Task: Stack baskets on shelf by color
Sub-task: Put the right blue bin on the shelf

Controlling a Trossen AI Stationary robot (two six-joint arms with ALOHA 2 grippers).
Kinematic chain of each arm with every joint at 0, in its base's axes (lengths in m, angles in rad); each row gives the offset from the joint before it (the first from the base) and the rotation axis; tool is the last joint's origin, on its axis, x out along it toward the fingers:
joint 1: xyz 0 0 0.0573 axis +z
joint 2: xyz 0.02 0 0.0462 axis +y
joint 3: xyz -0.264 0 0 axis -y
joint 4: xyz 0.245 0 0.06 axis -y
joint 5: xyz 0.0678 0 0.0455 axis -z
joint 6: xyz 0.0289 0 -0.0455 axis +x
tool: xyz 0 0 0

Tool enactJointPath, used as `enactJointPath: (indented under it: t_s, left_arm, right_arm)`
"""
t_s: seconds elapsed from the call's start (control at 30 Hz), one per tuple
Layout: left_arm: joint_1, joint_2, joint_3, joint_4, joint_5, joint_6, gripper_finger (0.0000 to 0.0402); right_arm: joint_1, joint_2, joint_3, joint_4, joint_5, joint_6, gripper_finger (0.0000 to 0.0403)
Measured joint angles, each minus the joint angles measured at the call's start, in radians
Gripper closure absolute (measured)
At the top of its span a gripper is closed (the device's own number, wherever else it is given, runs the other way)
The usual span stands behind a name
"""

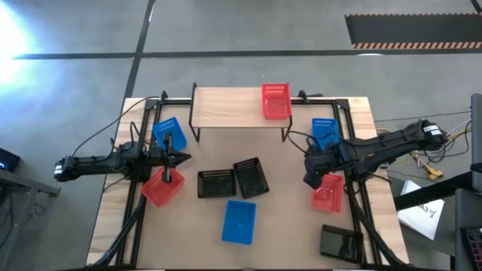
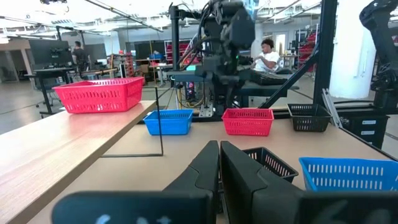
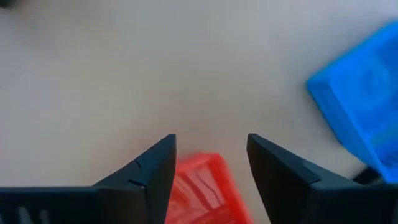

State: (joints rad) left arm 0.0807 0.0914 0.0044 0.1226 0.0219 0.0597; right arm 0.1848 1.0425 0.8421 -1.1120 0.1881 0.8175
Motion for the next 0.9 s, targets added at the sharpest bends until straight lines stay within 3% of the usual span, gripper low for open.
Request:
enactJointPath:
  t_s: [0.23,0.47,0.7,0.9]
  left_arm:
    - [0.000,0.000,0.000,0.000,0.000,0.000,0.0402]
    - [0.000,0.000,0.000,0.000,0.000,0.000,0.0402]
    - [0.000,0.000,0.000,0.001,0.000,0.000,0.0402]
    - [0.000,0.000,0.000,0.002,0.000,0.000,0.0402]
  right_arm:
    - [-0.112,0.023,-0.106,-0.009,0.099,-0.032,0.0198]
    - [-0.250,0.071,-0.110,-0.005,0.205,-0.234,0.0197]
    - [-0.401,0.126,-0.118,0.000,0.204,-0.373,0.0198]
    - [-0.426,0.186,-0.125,0.025,0.157,-0.406,0.0231]
